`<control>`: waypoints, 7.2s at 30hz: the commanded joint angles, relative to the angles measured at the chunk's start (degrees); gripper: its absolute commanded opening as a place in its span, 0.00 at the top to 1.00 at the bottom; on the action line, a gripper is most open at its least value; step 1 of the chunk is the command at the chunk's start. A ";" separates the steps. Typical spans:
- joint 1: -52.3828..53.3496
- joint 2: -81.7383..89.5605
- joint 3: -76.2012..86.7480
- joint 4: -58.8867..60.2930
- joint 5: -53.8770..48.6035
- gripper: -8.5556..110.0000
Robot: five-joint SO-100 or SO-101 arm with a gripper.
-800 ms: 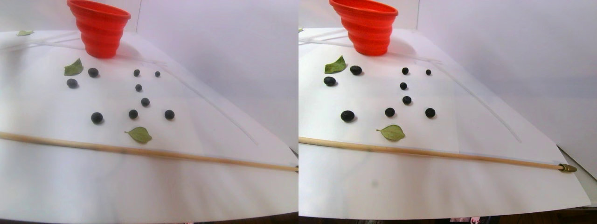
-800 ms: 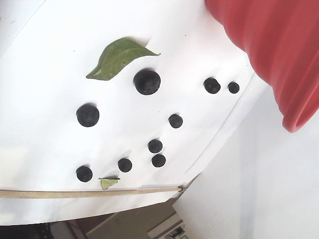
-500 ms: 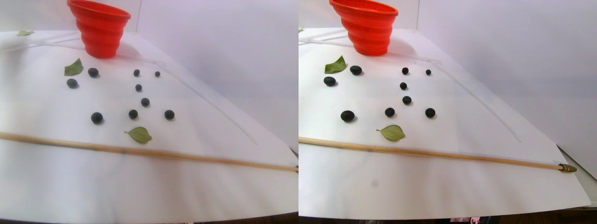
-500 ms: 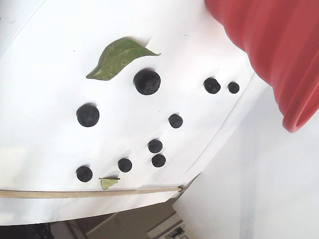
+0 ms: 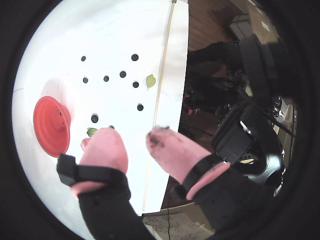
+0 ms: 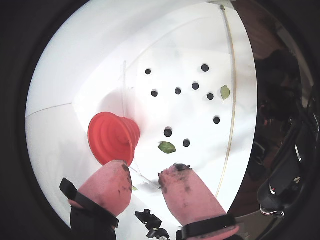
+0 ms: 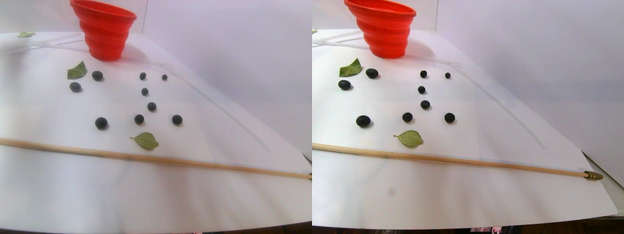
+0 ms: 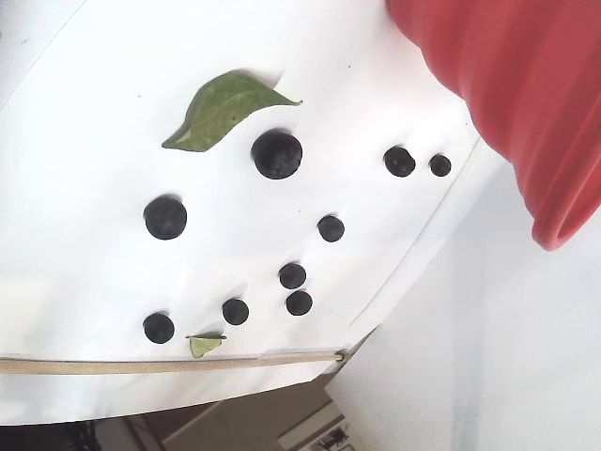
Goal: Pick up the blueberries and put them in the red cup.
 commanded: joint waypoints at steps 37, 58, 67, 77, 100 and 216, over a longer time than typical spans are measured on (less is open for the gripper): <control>-6.33 -5.45 -2.37 -5.98 -21.97 0.84; -13.89 -10.20 12.83 -8.88 -39.99 0.83; -10.28 -10.02 20.57 -14.24 -45.62 0.83; -6.77 -11.16 25.58 -20.13 -48.08 0.83; -13.89 -16.44 39.29 -32.43 -52.29 0.83; -27.33 -80.24 57.39 -108.63 -65.92 0.79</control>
